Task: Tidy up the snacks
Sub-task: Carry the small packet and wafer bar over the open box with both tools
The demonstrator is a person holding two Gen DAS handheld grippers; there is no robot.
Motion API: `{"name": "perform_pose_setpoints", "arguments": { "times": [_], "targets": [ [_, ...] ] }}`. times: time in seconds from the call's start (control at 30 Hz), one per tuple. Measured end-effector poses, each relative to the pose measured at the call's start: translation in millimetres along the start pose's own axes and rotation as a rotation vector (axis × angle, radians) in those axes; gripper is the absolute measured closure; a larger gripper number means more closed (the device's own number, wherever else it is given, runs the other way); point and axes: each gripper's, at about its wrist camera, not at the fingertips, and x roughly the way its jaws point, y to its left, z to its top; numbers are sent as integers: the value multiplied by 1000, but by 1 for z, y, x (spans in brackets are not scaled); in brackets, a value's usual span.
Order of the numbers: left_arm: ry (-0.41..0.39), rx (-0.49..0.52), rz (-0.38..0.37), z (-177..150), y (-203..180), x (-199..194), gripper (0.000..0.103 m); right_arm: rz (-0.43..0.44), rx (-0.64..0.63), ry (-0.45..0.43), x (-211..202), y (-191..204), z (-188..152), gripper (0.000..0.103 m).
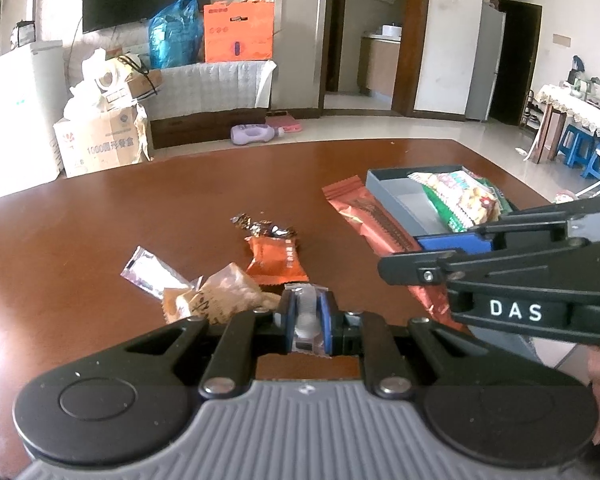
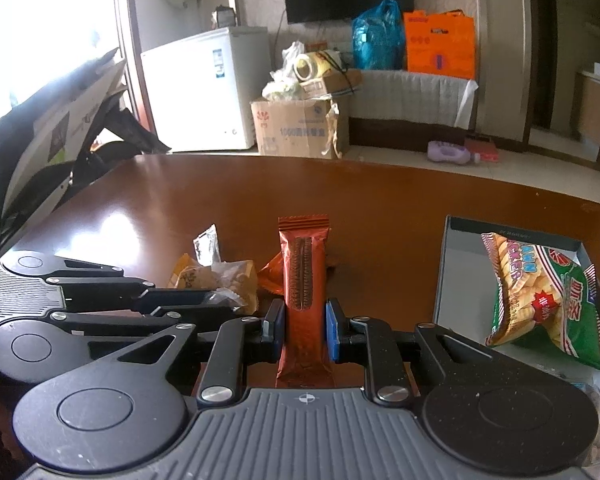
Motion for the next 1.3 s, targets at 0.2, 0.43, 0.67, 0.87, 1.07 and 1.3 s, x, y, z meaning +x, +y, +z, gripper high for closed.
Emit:
{"name": "perform_pose_setpoints", "arguments": {
  "times": [0.2,0.43,0.67,0.87,1.07,1.3],
  "targets": [
    [-13,3,-12,6,-10,1,93,-6,4,-5,-2,1,0,80],
    [-27,12,-25,13,-21,4,93,-22,23,-18,-9,-9,-2,80],
    [-32,22,-40,18,-33,9,93,-42,32,-21,-17,-24,-5,80],
    [-39,25,-47,22,-41,12,93,-50,37,-26,-24,-32,-8,80],
    [-56,28,-60,28,-56,15,93,-66,45,-36,-34,-42,-12,80],
    [-70,44,-86,34,-79,22,93,-101,69,-47,-47,-59,-18,80]
  ]
}}
